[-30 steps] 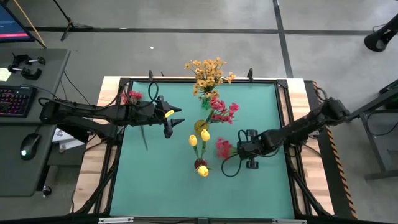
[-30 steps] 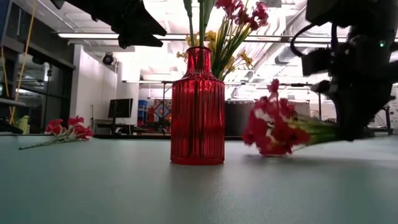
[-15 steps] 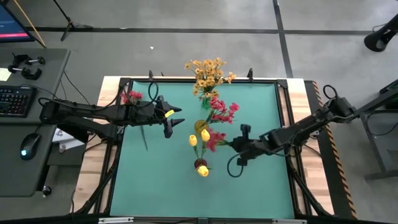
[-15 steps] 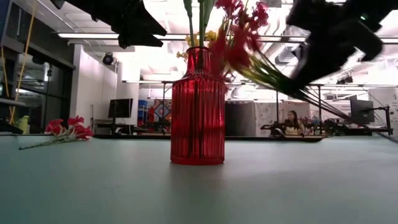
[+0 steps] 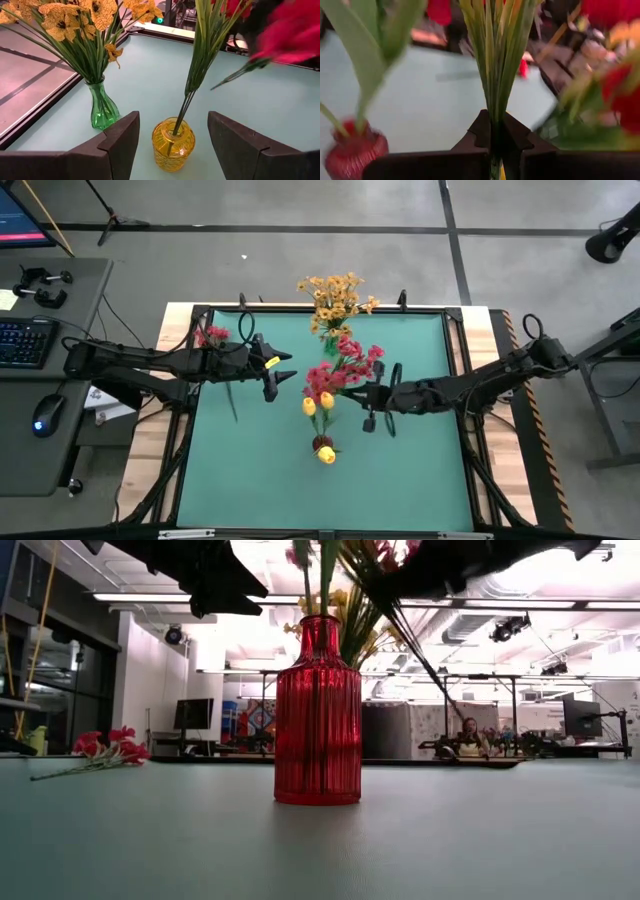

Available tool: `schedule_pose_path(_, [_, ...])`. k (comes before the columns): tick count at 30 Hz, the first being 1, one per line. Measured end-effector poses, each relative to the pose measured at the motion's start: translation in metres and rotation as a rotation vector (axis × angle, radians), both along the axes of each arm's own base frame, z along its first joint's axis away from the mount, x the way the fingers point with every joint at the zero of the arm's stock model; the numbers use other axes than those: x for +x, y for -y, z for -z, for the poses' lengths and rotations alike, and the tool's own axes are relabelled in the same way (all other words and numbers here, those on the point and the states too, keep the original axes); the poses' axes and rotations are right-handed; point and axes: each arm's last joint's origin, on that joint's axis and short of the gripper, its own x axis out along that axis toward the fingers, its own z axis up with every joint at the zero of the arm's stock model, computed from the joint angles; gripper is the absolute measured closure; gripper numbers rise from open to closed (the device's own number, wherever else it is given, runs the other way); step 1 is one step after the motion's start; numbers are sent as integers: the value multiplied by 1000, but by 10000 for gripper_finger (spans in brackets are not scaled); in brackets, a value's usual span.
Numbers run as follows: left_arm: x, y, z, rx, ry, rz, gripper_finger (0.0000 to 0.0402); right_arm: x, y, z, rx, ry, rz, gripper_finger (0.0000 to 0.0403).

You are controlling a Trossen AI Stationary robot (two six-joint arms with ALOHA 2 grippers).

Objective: Sort flowers into vase by color
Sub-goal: Put the right red flowers into the yellow vase

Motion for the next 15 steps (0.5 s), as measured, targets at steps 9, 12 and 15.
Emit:
schedule_pose_path(9, [0,0,0,1,-1,1,178,12,-1,-5,75,121,-156,403])
schedule_pose_path(12, [0,0,0,1,-1,1,178,19,-4,-5,73,196,-219,403])
schedule_pose_path(15, [0,0,0,1,0,0,178,25,-4,-6,26,276,-254,403])
